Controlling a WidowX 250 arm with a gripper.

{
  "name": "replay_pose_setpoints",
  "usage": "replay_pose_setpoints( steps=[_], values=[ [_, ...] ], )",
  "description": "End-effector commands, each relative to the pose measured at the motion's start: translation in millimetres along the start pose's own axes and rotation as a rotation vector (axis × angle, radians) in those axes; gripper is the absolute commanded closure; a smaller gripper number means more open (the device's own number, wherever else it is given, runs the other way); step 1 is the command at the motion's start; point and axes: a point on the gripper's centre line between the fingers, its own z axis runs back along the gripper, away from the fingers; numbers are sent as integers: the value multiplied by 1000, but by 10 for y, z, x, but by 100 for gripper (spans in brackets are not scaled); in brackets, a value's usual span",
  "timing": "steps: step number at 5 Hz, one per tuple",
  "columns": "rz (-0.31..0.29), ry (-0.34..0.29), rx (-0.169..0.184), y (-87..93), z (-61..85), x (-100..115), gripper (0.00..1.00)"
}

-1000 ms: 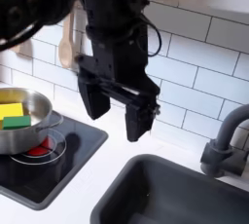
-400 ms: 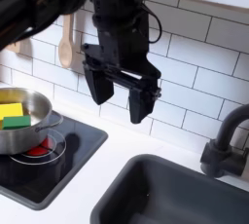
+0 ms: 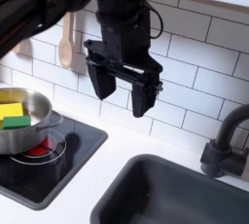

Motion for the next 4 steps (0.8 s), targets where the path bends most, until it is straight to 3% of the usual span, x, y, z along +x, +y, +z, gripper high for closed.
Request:
replay_pose_setpoints(
  steps=[1,4],
  values=[
    [4,1,-2,28,-28,101,0],
    [10,5,-2,62,-75,195,0]
  ],
)
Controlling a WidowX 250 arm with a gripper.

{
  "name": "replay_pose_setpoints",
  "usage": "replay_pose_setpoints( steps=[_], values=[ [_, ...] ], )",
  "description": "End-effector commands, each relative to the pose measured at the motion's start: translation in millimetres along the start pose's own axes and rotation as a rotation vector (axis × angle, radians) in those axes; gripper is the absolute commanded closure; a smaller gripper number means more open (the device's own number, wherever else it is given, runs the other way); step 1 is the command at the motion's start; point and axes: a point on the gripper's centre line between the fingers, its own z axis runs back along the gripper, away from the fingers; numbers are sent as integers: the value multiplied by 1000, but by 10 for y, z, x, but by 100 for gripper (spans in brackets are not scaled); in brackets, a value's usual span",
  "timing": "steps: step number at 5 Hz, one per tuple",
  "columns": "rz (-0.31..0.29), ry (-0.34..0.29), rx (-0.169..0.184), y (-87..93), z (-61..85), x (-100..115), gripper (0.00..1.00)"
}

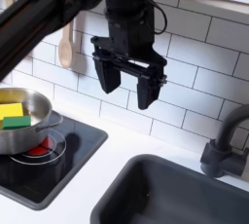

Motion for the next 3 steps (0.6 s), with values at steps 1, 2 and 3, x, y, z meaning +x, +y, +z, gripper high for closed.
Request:
replay_pose_setpoints(
  steps=[1,2,3],
  values=[
    [1,3,-1,-3,-6,15,0],
    [4,5,-3,-1,-14,34,0],
    [8,6,-2,5,-28,58,0]
  ],
)
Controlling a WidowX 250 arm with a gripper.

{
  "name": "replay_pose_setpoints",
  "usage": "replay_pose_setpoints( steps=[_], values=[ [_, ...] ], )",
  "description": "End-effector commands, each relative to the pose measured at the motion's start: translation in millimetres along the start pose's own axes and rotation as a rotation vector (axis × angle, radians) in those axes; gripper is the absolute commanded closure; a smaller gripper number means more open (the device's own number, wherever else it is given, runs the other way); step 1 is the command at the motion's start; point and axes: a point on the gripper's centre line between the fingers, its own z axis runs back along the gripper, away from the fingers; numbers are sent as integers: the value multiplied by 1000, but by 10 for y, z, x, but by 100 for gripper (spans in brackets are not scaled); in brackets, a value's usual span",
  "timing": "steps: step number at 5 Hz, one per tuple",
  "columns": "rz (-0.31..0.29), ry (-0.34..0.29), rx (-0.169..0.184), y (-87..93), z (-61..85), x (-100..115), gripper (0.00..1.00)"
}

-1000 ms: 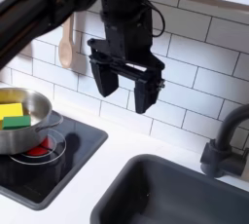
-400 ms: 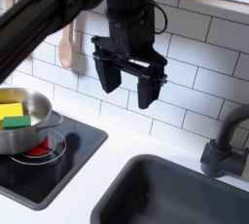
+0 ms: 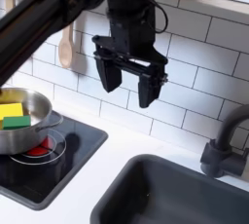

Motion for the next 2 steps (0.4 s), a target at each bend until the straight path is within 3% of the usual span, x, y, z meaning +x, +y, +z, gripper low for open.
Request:
replay_pose_setpoints(
  steps=[1,2],
  values=[
    [8,3,-2,8,-6,42,0],
    [7,3,-3,10,-17,33,0]
  ],
)
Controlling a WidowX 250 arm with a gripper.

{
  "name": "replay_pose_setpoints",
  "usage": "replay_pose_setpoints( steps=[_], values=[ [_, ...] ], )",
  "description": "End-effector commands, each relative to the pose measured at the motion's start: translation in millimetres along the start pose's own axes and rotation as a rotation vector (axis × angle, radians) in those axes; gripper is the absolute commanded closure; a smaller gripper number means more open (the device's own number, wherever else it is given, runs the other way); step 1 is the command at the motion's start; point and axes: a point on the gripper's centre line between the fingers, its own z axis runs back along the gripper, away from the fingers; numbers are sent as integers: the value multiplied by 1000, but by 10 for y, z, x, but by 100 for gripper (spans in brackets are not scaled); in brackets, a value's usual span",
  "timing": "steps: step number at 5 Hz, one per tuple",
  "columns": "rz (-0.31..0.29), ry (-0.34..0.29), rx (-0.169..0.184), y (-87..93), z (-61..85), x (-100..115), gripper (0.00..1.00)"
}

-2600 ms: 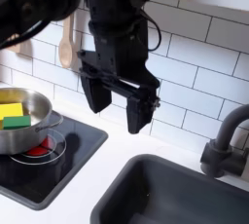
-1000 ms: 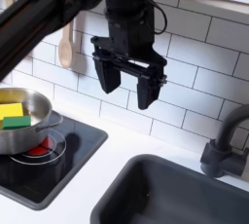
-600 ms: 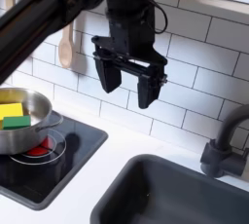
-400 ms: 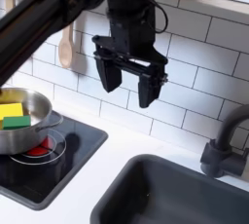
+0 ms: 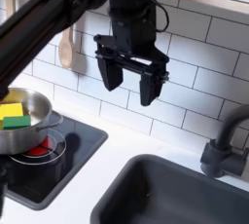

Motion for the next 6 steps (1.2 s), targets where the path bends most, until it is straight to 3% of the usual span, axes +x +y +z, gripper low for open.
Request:
replay_pose_setpoints(
  steps=[1,2,4,6],
  values=[
    [1,5,-5,-16,-11,-3,0],
    [2,-6,3,8,28,-38,0],
    [4,34,10,15,-29,-368,0],
    [41,50,69,206,11,-674,0]
  ],
)
